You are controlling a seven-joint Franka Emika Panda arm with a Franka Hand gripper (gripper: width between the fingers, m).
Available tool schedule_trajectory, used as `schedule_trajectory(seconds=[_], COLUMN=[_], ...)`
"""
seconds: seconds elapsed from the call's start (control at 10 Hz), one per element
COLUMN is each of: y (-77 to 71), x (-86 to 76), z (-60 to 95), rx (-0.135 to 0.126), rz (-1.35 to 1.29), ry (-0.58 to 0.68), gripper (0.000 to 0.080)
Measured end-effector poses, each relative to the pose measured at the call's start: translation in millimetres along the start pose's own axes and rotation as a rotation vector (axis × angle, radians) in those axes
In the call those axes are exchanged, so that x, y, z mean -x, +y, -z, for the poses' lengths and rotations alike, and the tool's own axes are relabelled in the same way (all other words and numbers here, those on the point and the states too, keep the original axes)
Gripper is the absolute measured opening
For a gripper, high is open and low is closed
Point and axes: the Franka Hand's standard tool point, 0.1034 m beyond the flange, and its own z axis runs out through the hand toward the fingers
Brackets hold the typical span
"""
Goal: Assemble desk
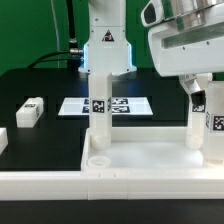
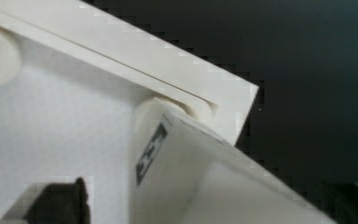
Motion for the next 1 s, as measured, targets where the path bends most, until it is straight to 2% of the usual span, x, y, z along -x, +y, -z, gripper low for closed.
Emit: schedule_trajectory(seconds=[0.3,0.4,0.5,0.7,0.8,0.9,1.0], y=[1.2,-1.9,-1.9,-1.9,-1.7,-1.6,-0.3], x=[-2.8,2.4,4.6,6.9,6.0,5.7,4.2], z=[0.5,2.6,1.5,0.6,0.7,0.7,0.6], rx=[0.018,0.050,0.058,0.061,0.062,0.062,0.064], rz=[0.233,0.508,0.732,0.742,0.745,0.742,0.662], ry=[0.014,0.027,0.020,0.018,0.019,0.019,0.023], gripper=[0.0648,0.0649,0.0649,0.0649,0.0547,0.0411,0.0411])
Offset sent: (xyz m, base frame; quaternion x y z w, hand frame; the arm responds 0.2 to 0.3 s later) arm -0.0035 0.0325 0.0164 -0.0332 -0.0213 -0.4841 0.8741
